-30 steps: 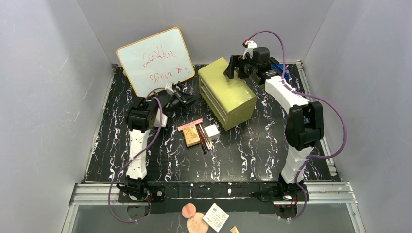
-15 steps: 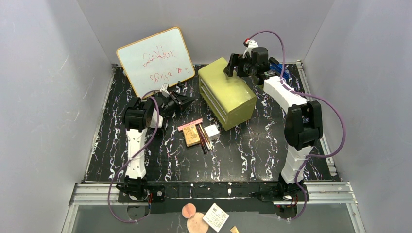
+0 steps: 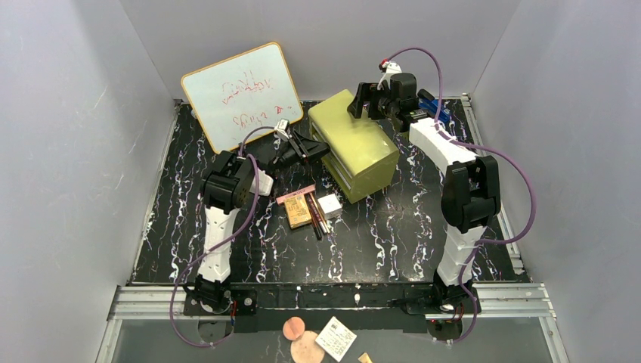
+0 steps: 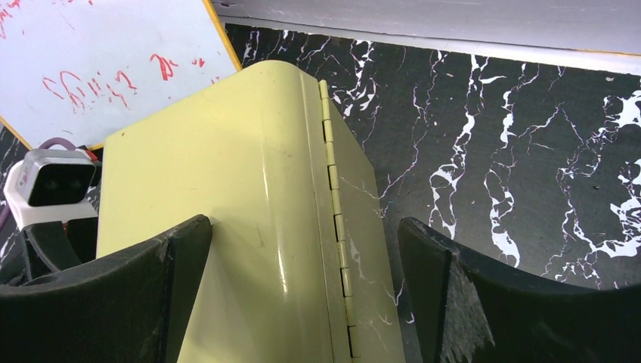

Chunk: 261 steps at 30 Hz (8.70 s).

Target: Organize the makeup

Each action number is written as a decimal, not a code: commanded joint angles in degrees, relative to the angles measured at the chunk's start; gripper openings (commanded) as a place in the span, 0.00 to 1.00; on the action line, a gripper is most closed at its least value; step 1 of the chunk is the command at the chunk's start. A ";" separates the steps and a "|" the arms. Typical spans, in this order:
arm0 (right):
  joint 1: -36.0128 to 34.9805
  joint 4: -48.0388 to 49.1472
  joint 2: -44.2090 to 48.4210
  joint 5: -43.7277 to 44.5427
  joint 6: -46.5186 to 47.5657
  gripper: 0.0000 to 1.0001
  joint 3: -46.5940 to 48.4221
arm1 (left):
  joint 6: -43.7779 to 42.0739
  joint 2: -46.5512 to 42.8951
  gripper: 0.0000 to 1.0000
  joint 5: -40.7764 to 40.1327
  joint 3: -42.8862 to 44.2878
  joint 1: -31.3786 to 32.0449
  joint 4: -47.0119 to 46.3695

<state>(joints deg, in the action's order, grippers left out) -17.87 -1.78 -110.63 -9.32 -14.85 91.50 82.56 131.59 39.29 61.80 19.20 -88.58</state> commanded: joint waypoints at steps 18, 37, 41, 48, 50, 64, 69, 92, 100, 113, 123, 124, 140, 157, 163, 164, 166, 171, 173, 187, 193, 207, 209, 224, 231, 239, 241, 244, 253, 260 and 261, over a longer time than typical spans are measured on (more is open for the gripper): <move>1.01 -14.48 -5.22 6.44 5.70 0.99 -3.94 | -2.10 -4.50 0.25 -16.23 -1.92 8.15 -5.97; 0.99 -13.83 -4.85 5.98 6.13 0.99 -5.45 | -4.28 -5.71 0.00 -17.66 -0.35 9.50 -3.11; 1.00 -13.82 -4.75 5.89 6.06 0.99 -5.53 | -8.27 -8.71 0.00 -16.68 -0.17 8.95 3.77; 0.99 -13.77 -4.46 5.81 6.27 0.99 -5.53 | -14.45 -13.12 0.00 -15.83 -0.80 7.17 14.46; 1.04 -13.76 -4.52 5.81 6.32 0.99 -5.55 | -14.59 -13.41 0.00 -15.67 -1.39 6.40 15.17; 1.04 -13.78 -5.07 6.00 6.46 0.99 -5.39 | -17.07 -17.77 0.00 -13.81 -6.82 0.76 19.60; 1.01 -13.85 -5.31 6.05 6.42 0.99 -5.28 | -17.81 -19.58 0.00 -12.92 -8.95 -0.57 20.34; 0.99 -13.65 -5.28 5.74 6.31 0.99 -6.07 | -21.41 -27.21 0.00 -8.72 -19.54 -5.81 24.98; 1.04 -13.65 -5.43 5.42 6.17 0.99 -6.02 | -22.79 -29.48 0.45 -8.12 -19.26 -6.02 27.91; 1.00 -13.54 -5.48 5.07 5.28 0.99 -5.89 | -46.42 -33.52 0.99 -21.30 8.79 1.91 78.72; 0.98 -12.95 -4.53 6.07 5.62 0.99 -7.01 | -47.57 -26.68 0.99 -32.93 26.41 4.72 105.33; 0.99 -12.89 -4.51 6.28 5.62 0.99 -7.19 | -47.09 -26.99 0.98 -34.68 26.59 5.06 106.69; 0.99 -12.25 -4.44 6.46 5.29 0.99 -7.70 | -42.34 -19.62 0.99 -44.89 39.09 9.28 119.26; 1.01 -12.07 -4.97 6.76 5.92 0.99 -8.05 | -42.33 -14.74 0.98 -48.08 42.08 10.51 122.52; 0.99 -11.69 -5.13 6.60 5.63 0.99 -8.32 | -44.21 -17.67 0.98 -51.67 39.26 10.42 124.55; 1.00 -11.67 -5.27 6.48 5.62 0.99 -8.35 | -44.52 -18.07 0.98 -52.31 38.45 10.42 124.75; 1.05 -11.69 -5.25 6.30 5.46 0.99 -8.27 | -45.06 -18.86 0.99 -52.97 37.48 10.30 124.92; 0.99 -11.76 -4.96 6.08 5.26 0.99 -8.47 | -46.38 -20.87 0.98 -54.68 34.17 9.52 125.41; 1.01 -11.80 -4.74 6.07 5.21 0.99 -8.69 | -46.84 -21.68 0.98 -55.08 33.01 9.10 125.48; 0.91 -11.91 -3.98 5.46 4.56 0.99 -8.86 | -47.93 -26.54 0.99 -56.13 26.67 8.07 126.03; 0.95 -11.97 -3.62 5.39 4.57 0.99 -9.28 | -48.77 -29.22 0.98 -56.23 26.18 7.53 125.87; 0.58 -12.32 -3.02 5.23 5.24 0.99 -9.85 | -55.52 -28.23 0.98 -52.21 38.22 4.49 125.01; 0.55 -12.32 -3.01 5.51 5.44 0.99 -10.05 | -56.21 -29.47 0.98 -52.08 38.32 4.45 126.81; 0.61 -11.35 -4.46 5.07 5.53 0.99 -10.21 | -42.88 -55.70 0.98 -48.72 7.92 7.29 131.50; 0.42 -10.72 -4.76 3.91 4.47 0.99 -10.78 | -34.01 -58.54 0.98 -52.33 -2.51 16.52 126.82; 0.29 -11.29 -3.67 4.95 5.23 0.99 -11.39 | -31.46 -50.63 0.98 -58.20 -1.04 23.07 124.34; 0.29 -11.32 -3.29 5.14 5.57 0.99 -11.73 | -31.25 -49.25 0.98 -59.20 -0.40 23.05 124.29; 0.29 -11.29 -2.89 5.40 5.88 0.99 -12.21 | -30.55 -46.37 0.98 -60.49 0.28 23.08 124.33; 0.31 -11.15 -2.82 5.54 6.24 0.99 -12.58 | -27.92 -41.15 0.98 -60.57 -0.64 23.09 121.27; 0.29 -10.81 -2.93 5.37 6.23 0.99 -13.32 | -27.80 -38.98 0.98 -60.57 -0.74 23.09 120.07; 0.30 -10.75 -2.93 5.37 6.27 0.99 -13.45 | -27.86 -38.57 0.98 -60.56 -0.73 23.08 119.98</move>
<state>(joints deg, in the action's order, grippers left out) -17.39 7.49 -108.27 -6.66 -11.88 84.36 53.84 91.94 -18.94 60.49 42.24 31.51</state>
